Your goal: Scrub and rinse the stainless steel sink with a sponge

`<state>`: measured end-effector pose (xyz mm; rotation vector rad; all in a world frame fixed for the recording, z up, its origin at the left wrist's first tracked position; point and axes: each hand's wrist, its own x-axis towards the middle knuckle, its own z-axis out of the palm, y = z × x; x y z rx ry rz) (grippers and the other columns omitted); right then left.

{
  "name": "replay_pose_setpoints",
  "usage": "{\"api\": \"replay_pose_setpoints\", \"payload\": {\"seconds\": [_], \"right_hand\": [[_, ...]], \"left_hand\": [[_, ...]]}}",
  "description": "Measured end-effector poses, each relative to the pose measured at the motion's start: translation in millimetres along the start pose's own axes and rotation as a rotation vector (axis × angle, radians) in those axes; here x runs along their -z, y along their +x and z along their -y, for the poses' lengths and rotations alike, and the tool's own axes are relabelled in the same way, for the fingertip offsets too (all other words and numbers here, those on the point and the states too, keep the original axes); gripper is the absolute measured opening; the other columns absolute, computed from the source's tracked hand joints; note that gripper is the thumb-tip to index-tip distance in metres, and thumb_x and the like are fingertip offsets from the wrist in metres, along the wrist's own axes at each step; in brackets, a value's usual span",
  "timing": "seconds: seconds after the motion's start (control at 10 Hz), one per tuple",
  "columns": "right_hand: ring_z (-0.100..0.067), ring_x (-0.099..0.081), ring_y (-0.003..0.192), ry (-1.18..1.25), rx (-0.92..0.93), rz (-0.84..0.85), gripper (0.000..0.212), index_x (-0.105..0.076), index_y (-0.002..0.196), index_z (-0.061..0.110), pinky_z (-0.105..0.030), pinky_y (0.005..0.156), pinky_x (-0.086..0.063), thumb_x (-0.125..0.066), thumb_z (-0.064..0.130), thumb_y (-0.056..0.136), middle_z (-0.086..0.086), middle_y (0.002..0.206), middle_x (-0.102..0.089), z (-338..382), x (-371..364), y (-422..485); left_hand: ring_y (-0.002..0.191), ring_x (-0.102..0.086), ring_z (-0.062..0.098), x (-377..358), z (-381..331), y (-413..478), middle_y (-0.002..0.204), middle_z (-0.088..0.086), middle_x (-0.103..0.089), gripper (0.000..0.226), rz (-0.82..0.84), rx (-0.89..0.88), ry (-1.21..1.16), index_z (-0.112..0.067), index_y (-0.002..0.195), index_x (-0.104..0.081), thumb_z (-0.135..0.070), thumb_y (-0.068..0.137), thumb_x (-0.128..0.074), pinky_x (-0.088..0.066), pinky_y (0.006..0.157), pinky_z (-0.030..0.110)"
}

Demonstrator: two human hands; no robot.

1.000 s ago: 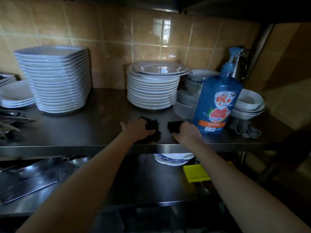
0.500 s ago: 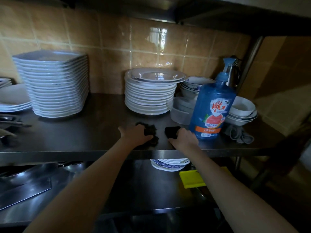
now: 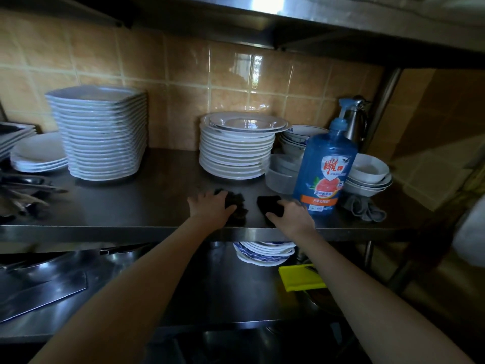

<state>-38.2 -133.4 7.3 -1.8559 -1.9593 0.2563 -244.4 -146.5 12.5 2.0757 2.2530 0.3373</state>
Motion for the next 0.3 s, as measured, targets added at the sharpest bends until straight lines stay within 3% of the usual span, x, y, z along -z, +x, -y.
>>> {"api": "replay_pose_setpoints", "payload": {"seconds": [0.3], "right_hand": [[-0.030, -0.046, 0.124, -0.089, 0.103, -0.087, 0.046, -0.054, 0.130, 0.020, -0.042, 0.101, -0.037, -0.057, 0.039, 0.088, -0.005, 0.134, -0.052, -7, 11, -36]], "left_hand": [[0.126, -0.038, 0.036, 7, 3, -38, 0.138, 0.015, -0.040, 0.045, -0.050, -0.021, 0.041, -0.024, 0.136, -0.037, -0.043, 0.095, -0.038, -0.030, 0.100, 0.050]]}}
